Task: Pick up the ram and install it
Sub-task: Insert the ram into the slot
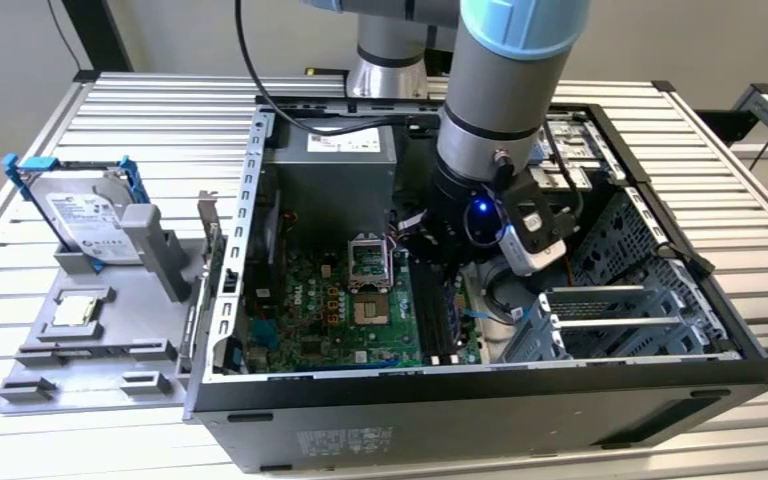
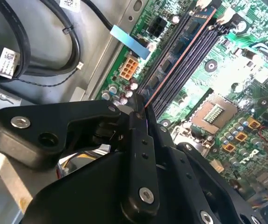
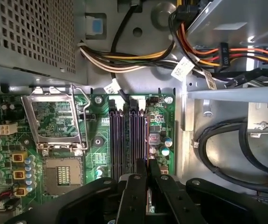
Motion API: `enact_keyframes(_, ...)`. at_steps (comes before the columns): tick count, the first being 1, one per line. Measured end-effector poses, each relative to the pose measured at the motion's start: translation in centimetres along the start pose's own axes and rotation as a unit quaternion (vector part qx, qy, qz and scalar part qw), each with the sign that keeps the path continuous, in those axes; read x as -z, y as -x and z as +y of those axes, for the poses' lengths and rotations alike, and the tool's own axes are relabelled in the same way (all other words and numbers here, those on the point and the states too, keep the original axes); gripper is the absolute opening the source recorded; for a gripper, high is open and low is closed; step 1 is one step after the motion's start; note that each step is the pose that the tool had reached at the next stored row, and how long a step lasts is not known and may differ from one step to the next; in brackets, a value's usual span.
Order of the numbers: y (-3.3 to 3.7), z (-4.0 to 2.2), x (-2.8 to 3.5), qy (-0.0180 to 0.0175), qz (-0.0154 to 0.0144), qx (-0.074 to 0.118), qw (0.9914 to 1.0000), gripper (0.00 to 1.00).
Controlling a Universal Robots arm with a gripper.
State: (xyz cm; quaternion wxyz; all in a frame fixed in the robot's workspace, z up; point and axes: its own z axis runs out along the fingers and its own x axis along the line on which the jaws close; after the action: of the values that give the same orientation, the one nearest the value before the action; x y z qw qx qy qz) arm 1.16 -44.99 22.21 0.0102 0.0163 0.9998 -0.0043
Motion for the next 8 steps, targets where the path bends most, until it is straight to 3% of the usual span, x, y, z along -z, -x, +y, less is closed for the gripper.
enact_keyframes(8,-0.17,-0.05,-0.19,0.0000,0.0000,0.000,1.00000,0.00)
